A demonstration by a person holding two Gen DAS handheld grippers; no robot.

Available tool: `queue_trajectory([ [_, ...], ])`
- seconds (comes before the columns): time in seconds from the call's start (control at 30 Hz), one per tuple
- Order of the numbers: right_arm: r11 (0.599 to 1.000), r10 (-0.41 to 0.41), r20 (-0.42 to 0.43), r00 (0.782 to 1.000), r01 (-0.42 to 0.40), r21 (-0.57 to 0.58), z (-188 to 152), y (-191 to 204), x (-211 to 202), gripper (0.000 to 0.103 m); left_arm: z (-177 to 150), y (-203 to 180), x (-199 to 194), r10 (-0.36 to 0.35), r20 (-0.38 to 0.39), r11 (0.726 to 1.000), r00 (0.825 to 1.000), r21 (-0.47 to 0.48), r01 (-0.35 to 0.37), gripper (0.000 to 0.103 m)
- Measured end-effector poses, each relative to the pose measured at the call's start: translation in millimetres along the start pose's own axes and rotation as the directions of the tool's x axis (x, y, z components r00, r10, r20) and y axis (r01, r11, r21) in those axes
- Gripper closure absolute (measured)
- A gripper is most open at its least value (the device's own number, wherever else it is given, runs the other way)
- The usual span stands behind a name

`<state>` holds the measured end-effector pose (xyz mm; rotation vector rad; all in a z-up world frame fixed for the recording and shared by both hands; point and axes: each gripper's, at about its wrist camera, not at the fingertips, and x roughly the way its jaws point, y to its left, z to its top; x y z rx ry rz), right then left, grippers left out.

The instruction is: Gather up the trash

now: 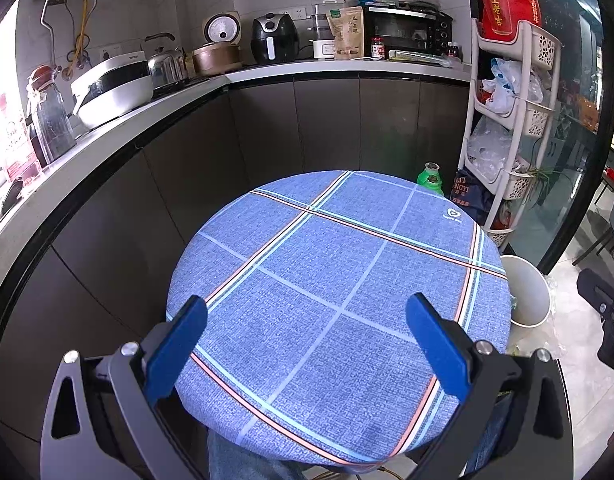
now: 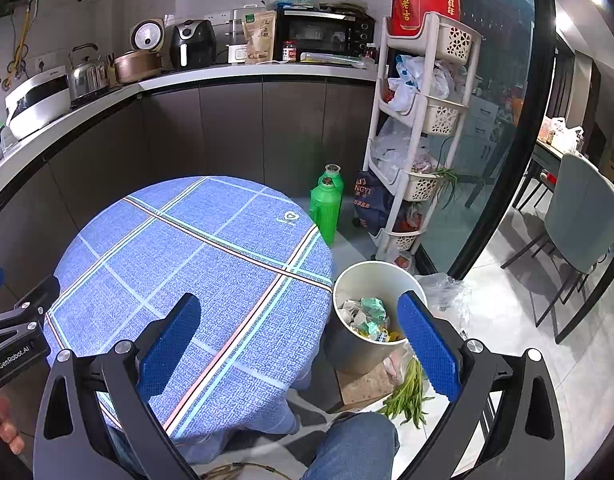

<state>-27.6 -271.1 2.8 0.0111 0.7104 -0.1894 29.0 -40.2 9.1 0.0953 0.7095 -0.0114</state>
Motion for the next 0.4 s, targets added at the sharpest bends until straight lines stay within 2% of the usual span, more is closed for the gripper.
queue_trajectory([
  [0.4, 1.0, -0.002, 0.004, 1.0, 0.002, 0.005, -0.7, -0.5, -1.1, 0.008, 2.5, 2.7, 0.0, 0.004, 0.0, 1.0, 1.0, -0.004, -0.004, 0.003],
])
